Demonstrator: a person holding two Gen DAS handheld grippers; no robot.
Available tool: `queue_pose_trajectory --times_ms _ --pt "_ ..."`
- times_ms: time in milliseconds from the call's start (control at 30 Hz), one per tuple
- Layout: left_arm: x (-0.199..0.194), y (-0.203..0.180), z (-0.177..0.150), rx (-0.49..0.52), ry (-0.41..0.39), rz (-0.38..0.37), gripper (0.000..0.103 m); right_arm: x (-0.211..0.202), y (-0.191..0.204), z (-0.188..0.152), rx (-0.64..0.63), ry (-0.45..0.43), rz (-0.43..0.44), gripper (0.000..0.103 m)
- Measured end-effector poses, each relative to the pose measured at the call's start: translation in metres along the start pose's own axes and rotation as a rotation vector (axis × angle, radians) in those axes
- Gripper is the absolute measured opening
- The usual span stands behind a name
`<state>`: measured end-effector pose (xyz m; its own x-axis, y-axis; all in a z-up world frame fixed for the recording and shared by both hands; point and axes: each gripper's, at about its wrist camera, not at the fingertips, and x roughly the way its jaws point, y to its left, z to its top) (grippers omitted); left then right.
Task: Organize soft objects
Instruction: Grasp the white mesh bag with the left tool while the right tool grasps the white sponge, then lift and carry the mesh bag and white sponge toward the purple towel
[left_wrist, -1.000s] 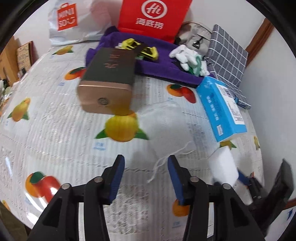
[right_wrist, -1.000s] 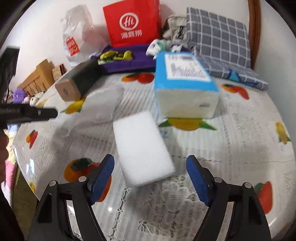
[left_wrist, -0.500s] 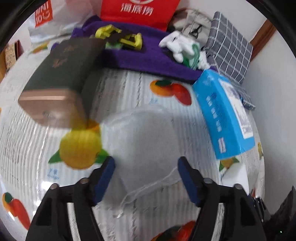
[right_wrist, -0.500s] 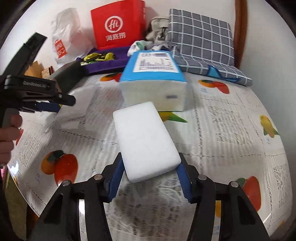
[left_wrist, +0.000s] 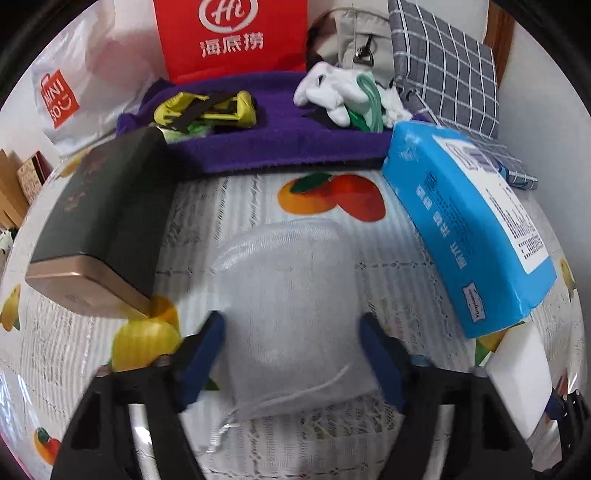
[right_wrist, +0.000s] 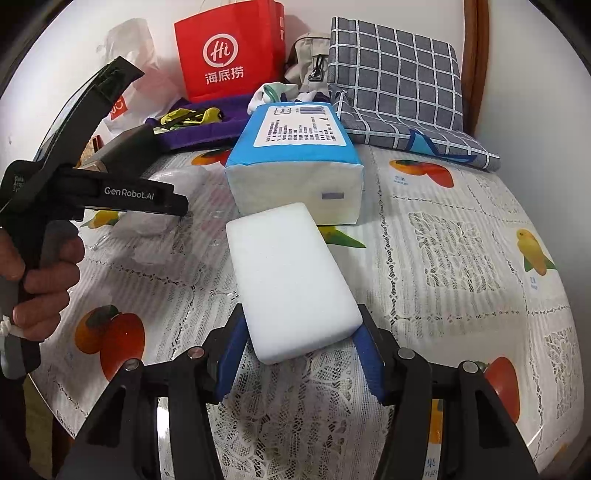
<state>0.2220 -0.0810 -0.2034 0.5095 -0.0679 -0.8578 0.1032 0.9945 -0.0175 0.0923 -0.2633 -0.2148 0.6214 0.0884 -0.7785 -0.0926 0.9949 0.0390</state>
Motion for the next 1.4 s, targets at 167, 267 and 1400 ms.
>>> queue_pose_trajectory --times_ms 167,267,1400 --pt "-0.006 0.020 -0.002 -0.002 -0.018 -0.041 0.013 -0.001 0.006 -0.001 -0.027 -0.003 -0.038 0.055" --pt "-0.008 0.034 -0.005 -0.031 -0.004 -0.101 0.008 -0.002 0.008 0.000 -0.022 0.008 -0.033 0.054" --pt "-0.090 0.137 -0.070 -0.223 -0.024 -0.220 0.008 -0.043 0.022 0.018 0.057 0.018 -0.034 0.054"
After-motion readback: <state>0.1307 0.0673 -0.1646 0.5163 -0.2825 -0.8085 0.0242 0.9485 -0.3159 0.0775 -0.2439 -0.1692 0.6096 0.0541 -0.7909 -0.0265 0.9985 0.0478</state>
